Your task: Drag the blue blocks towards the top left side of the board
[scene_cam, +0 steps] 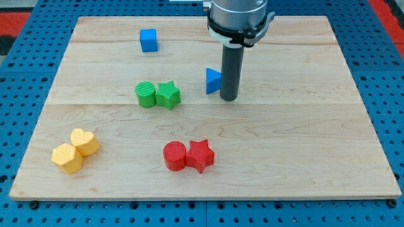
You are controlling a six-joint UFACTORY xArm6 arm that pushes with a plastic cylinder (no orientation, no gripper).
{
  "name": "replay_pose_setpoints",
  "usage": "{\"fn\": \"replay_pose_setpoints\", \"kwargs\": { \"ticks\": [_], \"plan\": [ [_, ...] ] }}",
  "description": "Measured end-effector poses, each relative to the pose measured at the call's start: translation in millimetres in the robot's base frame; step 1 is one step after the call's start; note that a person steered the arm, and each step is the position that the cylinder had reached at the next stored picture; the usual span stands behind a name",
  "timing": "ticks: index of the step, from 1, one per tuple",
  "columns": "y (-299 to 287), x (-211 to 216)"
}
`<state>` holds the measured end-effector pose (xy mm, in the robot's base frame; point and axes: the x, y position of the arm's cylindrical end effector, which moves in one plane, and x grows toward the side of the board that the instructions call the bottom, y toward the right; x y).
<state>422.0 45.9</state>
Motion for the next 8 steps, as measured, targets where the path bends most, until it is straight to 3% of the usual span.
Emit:
{"fn": "replay_pose_setpoints", "kwargs": {
  "ticks": [2,3,5,6,7,8],
  "plan": [
    [-6,-16],
    [-81,-18],
    [-42,-56],
    [-133,-80],
    [-172,-95],
    [-172,-101]
  ]
}}
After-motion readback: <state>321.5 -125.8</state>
